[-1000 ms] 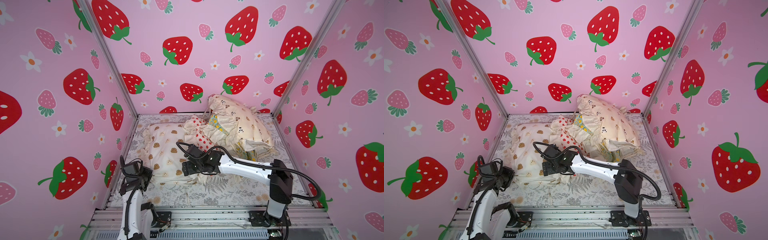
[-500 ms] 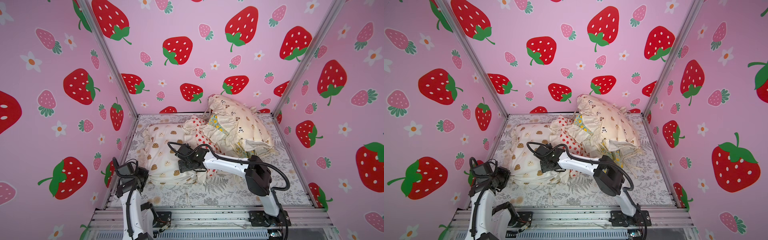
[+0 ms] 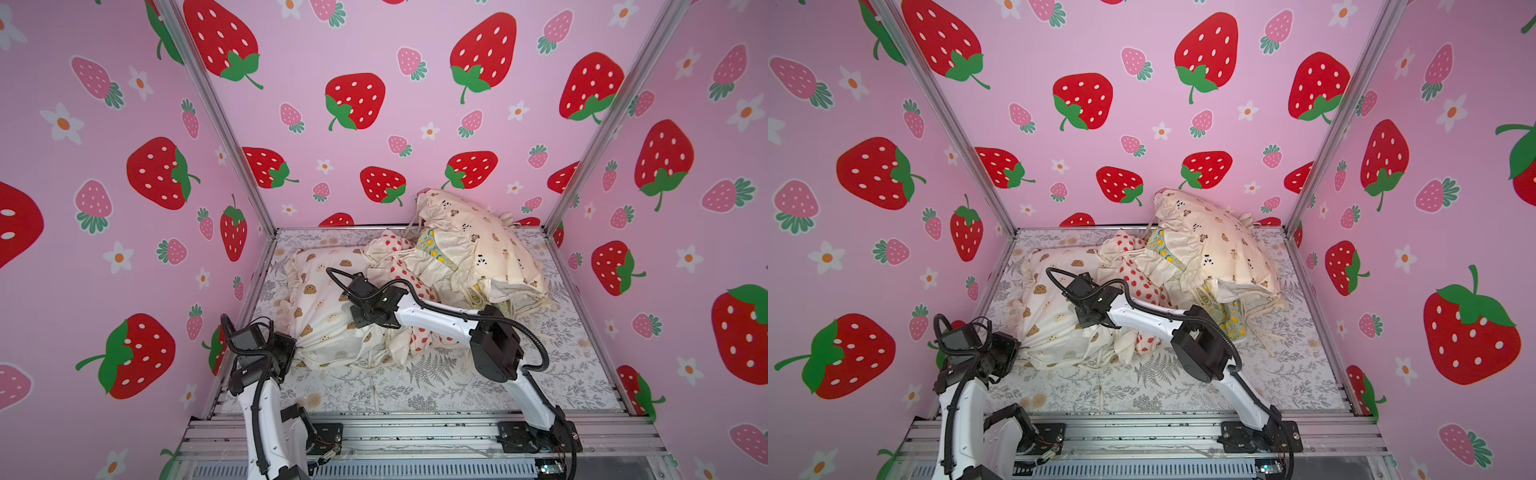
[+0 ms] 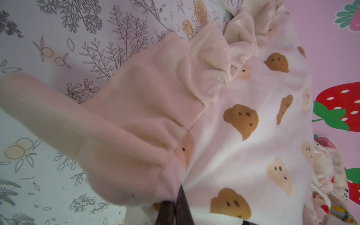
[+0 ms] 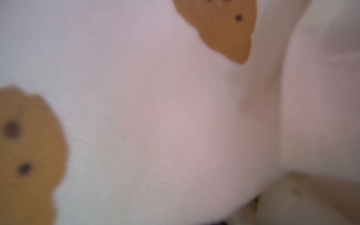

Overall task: Zip up pillowcases
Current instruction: Pick up the pillowcase from the center of the board.

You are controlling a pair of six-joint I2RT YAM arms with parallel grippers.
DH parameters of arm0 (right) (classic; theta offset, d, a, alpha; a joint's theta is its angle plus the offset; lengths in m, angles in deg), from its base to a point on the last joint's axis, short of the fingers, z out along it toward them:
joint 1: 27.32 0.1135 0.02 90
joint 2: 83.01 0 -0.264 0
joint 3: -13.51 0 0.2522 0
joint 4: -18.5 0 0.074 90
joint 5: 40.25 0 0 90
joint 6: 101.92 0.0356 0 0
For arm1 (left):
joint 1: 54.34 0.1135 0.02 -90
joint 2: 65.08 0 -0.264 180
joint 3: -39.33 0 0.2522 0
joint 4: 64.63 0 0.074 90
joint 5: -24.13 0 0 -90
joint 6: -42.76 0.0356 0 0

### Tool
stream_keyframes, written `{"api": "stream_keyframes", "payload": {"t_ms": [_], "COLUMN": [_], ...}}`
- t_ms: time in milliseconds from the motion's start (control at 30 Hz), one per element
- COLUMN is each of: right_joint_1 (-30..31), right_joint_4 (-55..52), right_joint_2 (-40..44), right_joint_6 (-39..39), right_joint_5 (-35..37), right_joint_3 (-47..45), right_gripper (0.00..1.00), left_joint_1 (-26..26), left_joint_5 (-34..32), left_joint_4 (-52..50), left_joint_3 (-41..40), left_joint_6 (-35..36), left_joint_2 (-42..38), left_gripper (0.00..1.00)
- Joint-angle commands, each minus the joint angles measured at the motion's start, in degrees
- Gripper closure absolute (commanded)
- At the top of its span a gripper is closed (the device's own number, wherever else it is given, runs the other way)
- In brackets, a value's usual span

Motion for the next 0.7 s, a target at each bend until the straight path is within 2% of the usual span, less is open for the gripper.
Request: {"api": "stream_keyframes", "payload": {"t_ms": [0,167,400,567,667], "right_joint_1": [-0.59,-0.5,-0.32,-0.41,-0.76], "right_joint_4": [6.67,13.83,16.21,14.61,15.13], "right_joint_2": [-1.0,-0.57,-2.95,-1.17,1.39], "right_joint_6": [-6.54,-14.07,-22.42,-27.29,-30.1], "right_joint_5": [2.0,-2.46,-13.55,-11.18,-12.8], "right_joint_3": [3.86,6.63,18.54,23.77,23.93], "right_gripper": [0.86,1.0,1.0,1.0,1.0], "left_joint_1": [0.55,0.71,2.35,3.01,3.01], "left_joint_5": [0.35,0.14,1.08,6.16,7.73], "left_joint_4": [-1.06,-2.41,-3.62,-3.17,-4.21], "left_joint_3": [2.0,4.49,8.64,12.06,14.57], "left_joint_6": [-1.16,-1.16,-1.24,-1.34,-2.17], "left_joint_2": [-0.91,-0.34,0.4,1.76,1.69], "left_gripper": [1.0,1.0,1.0,1.0,1.0]}}
